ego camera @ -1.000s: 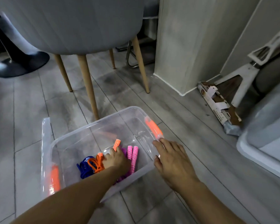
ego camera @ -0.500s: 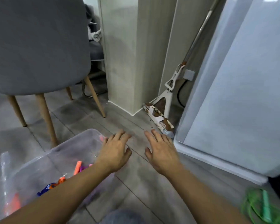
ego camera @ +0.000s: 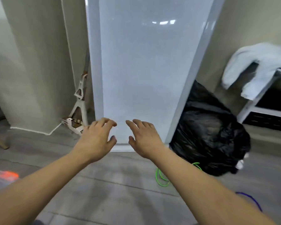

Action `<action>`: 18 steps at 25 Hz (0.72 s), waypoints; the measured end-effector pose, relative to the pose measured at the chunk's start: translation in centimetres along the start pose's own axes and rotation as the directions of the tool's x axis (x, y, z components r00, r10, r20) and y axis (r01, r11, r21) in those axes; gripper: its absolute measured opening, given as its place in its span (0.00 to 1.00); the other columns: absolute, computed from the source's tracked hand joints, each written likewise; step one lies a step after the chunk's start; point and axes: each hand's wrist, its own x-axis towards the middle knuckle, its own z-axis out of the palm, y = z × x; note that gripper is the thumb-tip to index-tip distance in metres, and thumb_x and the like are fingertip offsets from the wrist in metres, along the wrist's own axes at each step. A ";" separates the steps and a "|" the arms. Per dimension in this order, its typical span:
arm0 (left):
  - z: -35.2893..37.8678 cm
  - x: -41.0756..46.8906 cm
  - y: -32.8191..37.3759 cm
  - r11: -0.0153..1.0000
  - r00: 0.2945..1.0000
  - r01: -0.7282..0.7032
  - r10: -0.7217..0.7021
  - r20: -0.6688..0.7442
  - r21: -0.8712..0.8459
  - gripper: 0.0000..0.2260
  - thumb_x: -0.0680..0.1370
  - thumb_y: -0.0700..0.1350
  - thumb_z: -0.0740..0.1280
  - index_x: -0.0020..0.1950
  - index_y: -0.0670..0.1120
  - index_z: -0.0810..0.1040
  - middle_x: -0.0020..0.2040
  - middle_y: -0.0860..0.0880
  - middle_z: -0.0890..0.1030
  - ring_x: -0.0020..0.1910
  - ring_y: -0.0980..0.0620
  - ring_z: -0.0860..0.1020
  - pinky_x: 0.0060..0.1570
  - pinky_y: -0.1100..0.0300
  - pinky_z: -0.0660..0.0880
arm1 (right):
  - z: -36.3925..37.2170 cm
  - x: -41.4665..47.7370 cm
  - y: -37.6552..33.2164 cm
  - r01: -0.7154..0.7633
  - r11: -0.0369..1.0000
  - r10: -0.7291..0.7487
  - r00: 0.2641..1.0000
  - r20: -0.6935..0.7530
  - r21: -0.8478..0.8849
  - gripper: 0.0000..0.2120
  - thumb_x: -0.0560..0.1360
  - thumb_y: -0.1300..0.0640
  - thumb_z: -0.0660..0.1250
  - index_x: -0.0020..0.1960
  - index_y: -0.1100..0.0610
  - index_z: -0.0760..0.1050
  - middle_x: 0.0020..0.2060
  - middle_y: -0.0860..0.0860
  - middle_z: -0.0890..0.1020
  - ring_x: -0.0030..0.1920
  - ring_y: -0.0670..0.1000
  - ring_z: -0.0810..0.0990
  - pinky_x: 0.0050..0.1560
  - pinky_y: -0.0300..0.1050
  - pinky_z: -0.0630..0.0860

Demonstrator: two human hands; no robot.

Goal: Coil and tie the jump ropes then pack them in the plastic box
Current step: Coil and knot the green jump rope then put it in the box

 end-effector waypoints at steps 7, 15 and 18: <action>9.3 2.9 12.3 0.982 0.982 -0.151 0.162 0.095 -0.114 0.17 0.78 0.49 0.65 0.67 0.51 0.73 0.65 0.51 0.74 0.61 0.44 0.74 0.59 0.48 0.68 | 1.7 -9.0 14.5 -0.237 0.968 0.241 0.969 0.050 -0.078 0.28 0.78 0.51 0.62 0.77 0.51 0.62 0.69 0.52 0.72 0.66 0.58 0.73 0.66 0.54 0.66; 23.4 2.5 15.3 0.980 0.927 -0.153 0.187 0.325 -0.128 0.17 0.77 0.50 0.62 0.66 0.53 0.72 0.63 0.52 0.74 0.60 0.44 0.73 0.59 0.50 0.68 | 14.5 -16.4 21.1 -0.434 0.901 0.421 0.863 0.279 -0.017 0.26 0.77 0.50 0.61 0.75 0.49 0.64 0.67 0.51 0.73 0.66 0.58 0.72 0.64 0.55 0.66; 28.5 1.8 15.1 0.977 0.896 -0.186 0.211 0.391 -0.101 0.16 0.75 0.50 0.61 0.62 0.53 0.75 0.60 0.52 0.77 0.56 0.44 0.77 0.55 0.48 0.71 | 20.1 -18.4 22.2 -0.482 0.876 0.448 0.818 0.360 0.006 0.26 0.75 0.51 0.61 0.74 0.49 0.65 0.66 0.51 0.73 0.66 0.58 0.72 0.64 0.54 0.66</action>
